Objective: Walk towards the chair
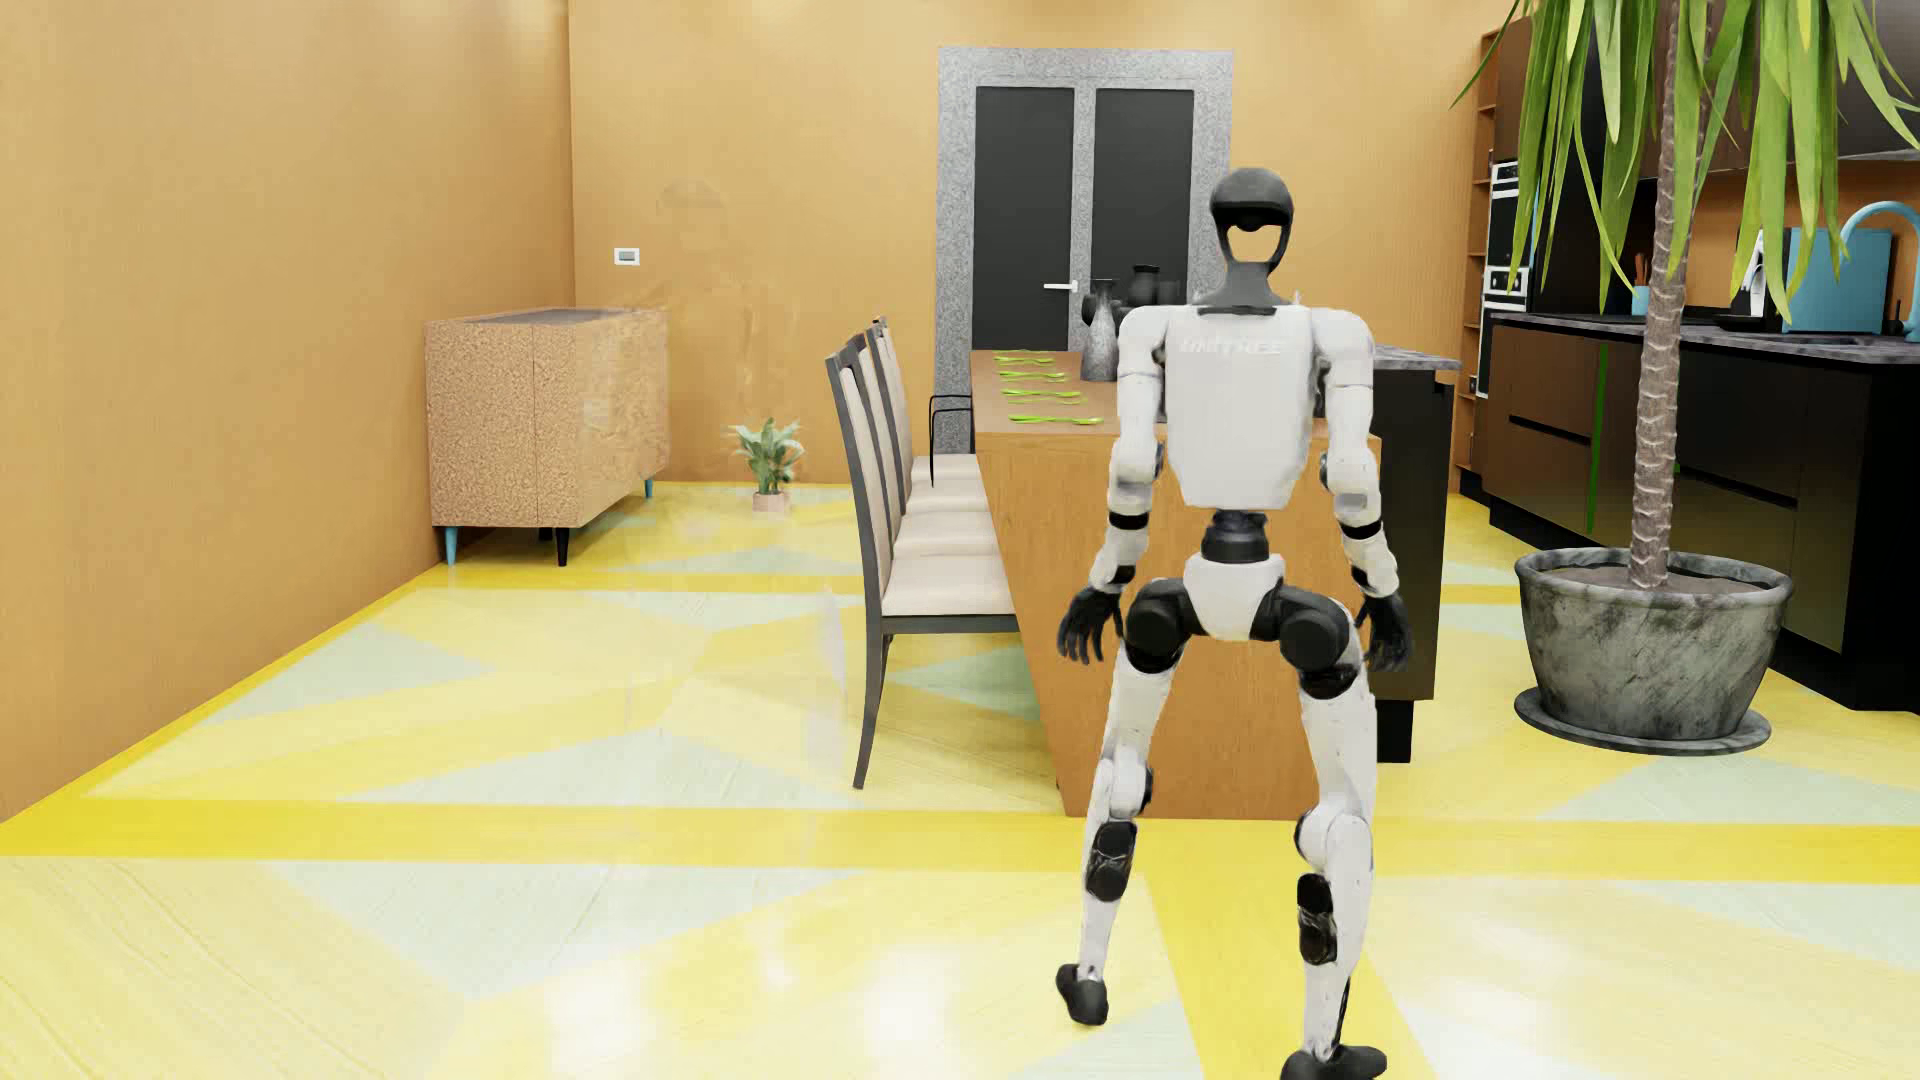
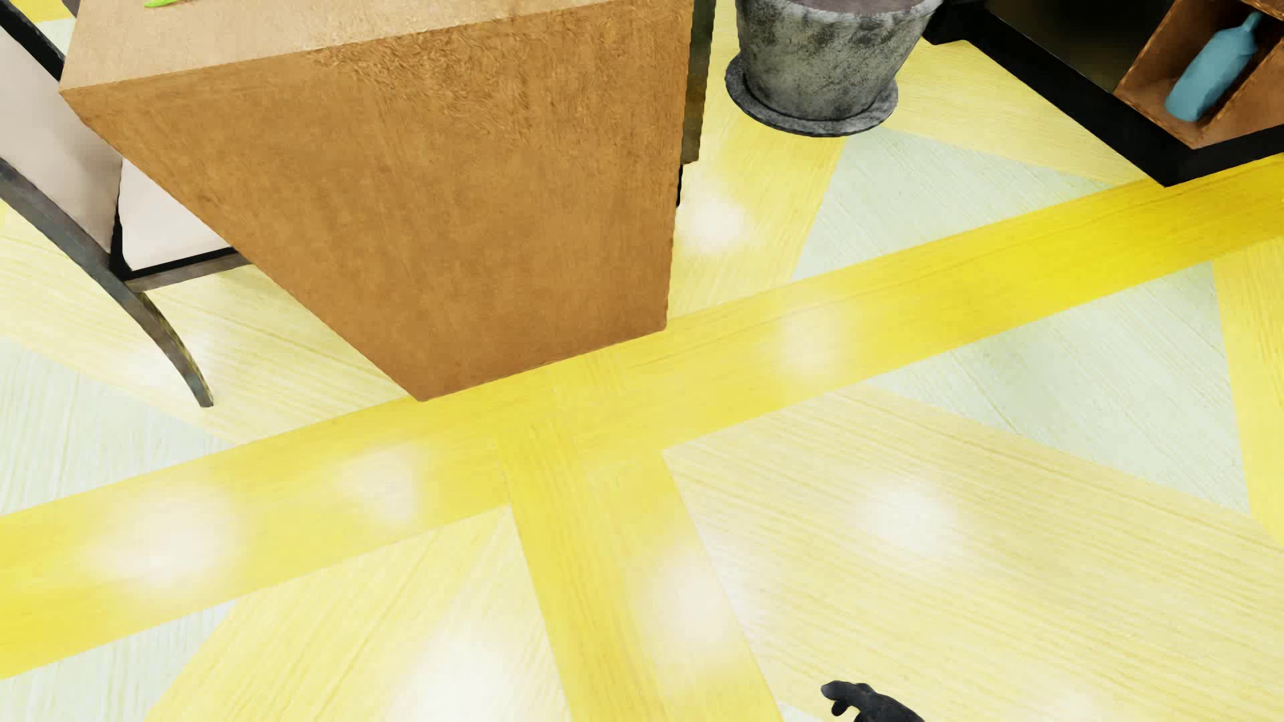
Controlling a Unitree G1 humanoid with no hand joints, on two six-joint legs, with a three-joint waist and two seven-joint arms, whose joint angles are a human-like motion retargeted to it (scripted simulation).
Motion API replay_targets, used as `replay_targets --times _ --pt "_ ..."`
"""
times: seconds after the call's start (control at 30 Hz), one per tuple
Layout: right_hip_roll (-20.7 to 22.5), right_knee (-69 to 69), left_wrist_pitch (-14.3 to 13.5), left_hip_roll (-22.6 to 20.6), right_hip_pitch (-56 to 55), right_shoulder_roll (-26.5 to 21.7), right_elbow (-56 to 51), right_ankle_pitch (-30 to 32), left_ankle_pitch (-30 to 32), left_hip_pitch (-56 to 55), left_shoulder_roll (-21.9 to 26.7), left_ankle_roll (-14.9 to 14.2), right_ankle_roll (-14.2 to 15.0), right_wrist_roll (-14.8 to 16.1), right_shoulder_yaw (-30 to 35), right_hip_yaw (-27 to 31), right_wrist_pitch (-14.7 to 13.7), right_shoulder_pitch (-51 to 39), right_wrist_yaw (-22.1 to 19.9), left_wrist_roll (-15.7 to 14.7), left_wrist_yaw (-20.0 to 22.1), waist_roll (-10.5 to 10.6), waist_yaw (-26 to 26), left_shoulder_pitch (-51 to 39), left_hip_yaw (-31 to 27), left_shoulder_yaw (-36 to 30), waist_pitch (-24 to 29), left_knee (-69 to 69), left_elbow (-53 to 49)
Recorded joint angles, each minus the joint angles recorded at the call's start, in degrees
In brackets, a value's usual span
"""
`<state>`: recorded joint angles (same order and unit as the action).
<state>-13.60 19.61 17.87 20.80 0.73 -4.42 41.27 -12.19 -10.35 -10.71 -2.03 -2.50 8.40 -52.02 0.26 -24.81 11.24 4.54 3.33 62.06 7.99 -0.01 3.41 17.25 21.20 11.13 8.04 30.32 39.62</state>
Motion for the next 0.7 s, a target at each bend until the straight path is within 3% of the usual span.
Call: replay_targets --times 0.03,0.07,0.1,0.2,0.23,0.27,0.3,0.33,0.43,0.53,0.6,0.7 --pt "-0.9 0.2 0.4 2.2 0.7 -0.1 -0.7 0.1 1.0 1.7 -0.1 0.7 1.1 0.5 0.1 -0.8 0.3 0.3 -0.2 0.3 0.5 0.0 0.0 0.0 6.3 0.6 -0.2 -1.4 0.2" --pt "-2.1 0.6 0.7 2.9 1.3 -0.5 -1.6 0.2 3.0 3.1 -0.4 -0.5 2.5 1.3 -0.1 -1.5 0.3 1.0 -0.4 0.5 1.0 0.1 0.1 -0.4 10.1 1.1 -0.4 -2.1 0.6" --pt "-3.7 1.2 1.0 2.0 1.9 -1.1 -2.6 0.4 2.8 3.5 -0.8 -3.7 4.1 1.9 -0.2 -1.9 0.2 1.9 -1.0 0.3 1.7 0.1 0.3 -0.9 10.1 1.6 -0.5 -1.7 1.0" --pt "-11.9 6.8 0.0 -4.9 1.2 -3.6 -4.4 5.6 -1.3 4.5 -1.3 -1.3 5.6 3.2 -0.5 -0.4 0.4 5.7 -1.7 0.9 0.6 -1.0 0.7 -4.4 10.3 0.2 -0.2 -0.1 4.2" --pt "-15.7 12.0 -0.4 -8.3 -1.2 -4.4 -4.5 8.9 -2.1 5.3 -1.0 0.0 1.4 3.3 -0.3 0.6 0.6 6.9 -1.3 2.2 0.0 -1.7 0.6 -6.0 10.2 -1.2 -0.1 -1.0 5.2" --pt "-20.0 17.7 -1.1 -11.7 -3.7 -4.6 -4.5 11.3 -2.5 6.3 -0.7 1.3 -9.8 3.3 0.0 -0.3 1.2 8.6 -1.0 3.5 0.4 -2.6 0.4 -7.5 9.9 -2.3 0.1 -2.5 6.2" --pt "-22.6 23.4 -2.0 -14.9 -6.2 -4.4 -4.5 10.3 -2.7 7.6 -0.3 2.5 -15.1 3.2 0.3 -0.7 1.6 10.2 -0.6 4.0 0.5 -3.5 0.0 -9.2 9.1 -2.8 0.3 -4.3 6.6" --pt "-22.1 29.9 -2.6 -17.6 -9.9 -3.8 -4.7 7.6 -2.9 8.7 0.2 3.6 -16.6 2.8 0.5 2.2 1.9 12.0 -0.2 3.9 -0.3 -4.3 -0.9 -11.3 7.4 -3.3 0.6 -5.9 6.4" --pt "-12.8 46.3 -5.7 -23.8 -22.2 0.1 -4.6 5.5 -3.3 11.4 3.3 6.3 -15.0 3.3 -1.0 11.1 2.3 16.7 -0.3 4.8 -5.3 -5.7 -3.8 -17.1 -0.2 -8.2 1.1 -9.1 5.1" --pt "-4.1 48.2 -8.4 -29.3 -30.7 2.5 -3.2 6.2 -3.5 14.5 5.6 8.8 -14.3 2.1 0.6 10.4 1.7 19.8 1.2 7.7 -9.2 -6.2 -5.8 -22.6 -8.7 -16.3 1.1 -12.4 2.8" --pt "5.4 41.5 -10.0 -32.5 -34.9 2.4 -2.6 7.2 -3.6 17.5 5.5 10.5 -12.6 0.5 3.0 12.7 0.6 20.7 3.6 7.4 -10.2 -6.2 -6.3 -24.5 -13.9 -20.4 1.0 -14.8 0.3" --pt "12.5 16.4 -11.8 -36.3 -33.1 2.1 -3.8 9.1 -3.9 20.9 4.7 12.9 -8.9 0.3 2.4 6.9 -0.1 21.3 4.4 5.2 -11.6 -6.2 -6.0 -25.5 -20.7 -25.9 0.4 -16.7 -2.8"
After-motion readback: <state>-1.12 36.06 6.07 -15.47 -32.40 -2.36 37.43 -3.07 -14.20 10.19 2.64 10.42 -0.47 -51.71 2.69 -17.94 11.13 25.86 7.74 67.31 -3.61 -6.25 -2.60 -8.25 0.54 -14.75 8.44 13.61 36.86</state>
